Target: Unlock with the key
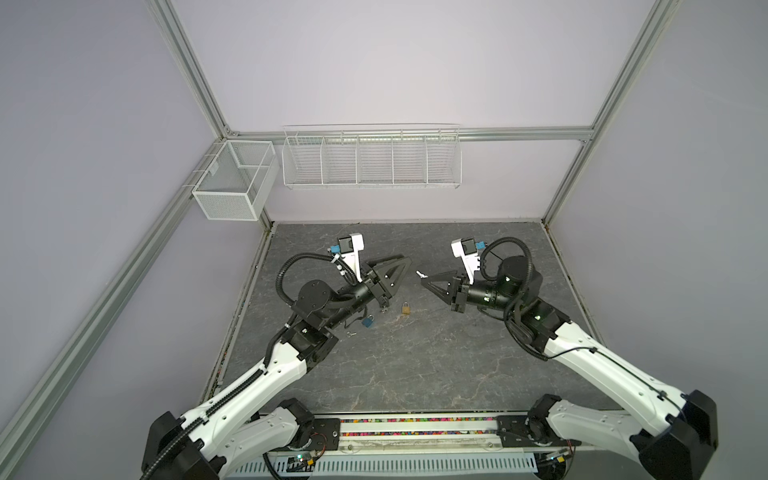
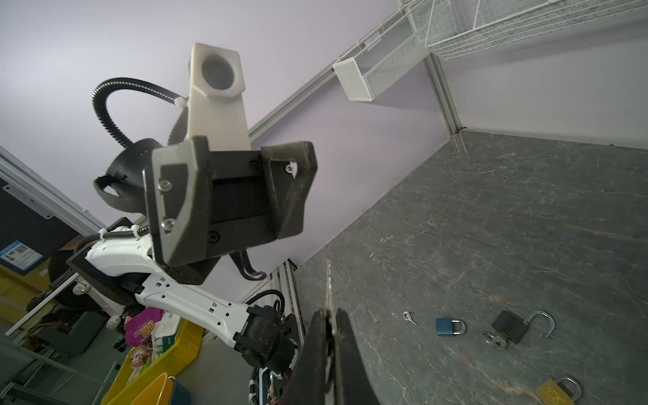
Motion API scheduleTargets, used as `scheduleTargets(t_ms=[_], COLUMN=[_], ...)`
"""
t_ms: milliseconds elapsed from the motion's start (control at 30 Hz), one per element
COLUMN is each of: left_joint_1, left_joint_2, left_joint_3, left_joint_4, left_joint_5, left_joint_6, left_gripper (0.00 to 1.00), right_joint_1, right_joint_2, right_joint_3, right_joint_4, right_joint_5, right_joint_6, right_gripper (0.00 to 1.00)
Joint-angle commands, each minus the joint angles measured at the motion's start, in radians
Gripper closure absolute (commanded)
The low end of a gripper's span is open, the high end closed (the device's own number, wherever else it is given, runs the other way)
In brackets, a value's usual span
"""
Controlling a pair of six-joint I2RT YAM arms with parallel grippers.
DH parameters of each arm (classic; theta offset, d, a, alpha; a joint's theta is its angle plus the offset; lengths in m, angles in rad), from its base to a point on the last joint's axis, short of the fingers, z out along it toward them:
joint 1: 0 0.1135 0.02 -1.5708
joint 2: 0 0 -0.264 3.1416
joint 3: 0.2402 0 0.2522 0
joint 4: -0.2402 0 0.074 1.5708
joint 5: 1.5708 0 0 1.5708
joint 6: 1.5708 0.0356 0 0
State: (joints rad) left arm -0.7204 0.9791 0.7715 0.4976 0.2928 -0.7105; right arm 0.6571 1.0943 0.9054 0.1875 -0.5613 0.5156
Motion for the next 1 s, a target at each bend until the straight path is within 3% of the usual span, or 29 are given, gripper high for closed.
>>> scheduleTargets(t_ms=[0,267,533,767,967], left_joint_1=[0.001,-0.001,-0.012,-0.021,-0.015], left_joint_2=[-0.027,-0.025,0.019,0.033,0.021], left_joint_3=[0.021,-0.006,-0.025,0.018,0.102], left_joint_4=[-0.178,-0.257,-0.164,-0.291,-0.541], left_joint_5=[-0.106,-0.121,-0.099,-0.151,-0.223], left_joint_6=[0.046,0.016,-0.217,-0.345,-0.415], left_gripper=[0.52,0.52,0.52,0.53,0.53], right_joint_1=[0.011,0.046,0.113,0.173,0.216], right_joint_2=[-0.028,-0.066,-0.085,-0.049,0.011], right_joint_3=[-0.02,-0.089,-0.09,-0.059,-0.049], right_joint_4=[-0.102,-0.153,-0.13,-0.089,0.039], right_joint_5=[0.079,0.15,0.308,0.488,0.669], right_joint_6=[-0.108,-0.169,-0.274,-0.437,-0.65], right_gripper=[0.94,0.94,0.94,0.94,0.93])
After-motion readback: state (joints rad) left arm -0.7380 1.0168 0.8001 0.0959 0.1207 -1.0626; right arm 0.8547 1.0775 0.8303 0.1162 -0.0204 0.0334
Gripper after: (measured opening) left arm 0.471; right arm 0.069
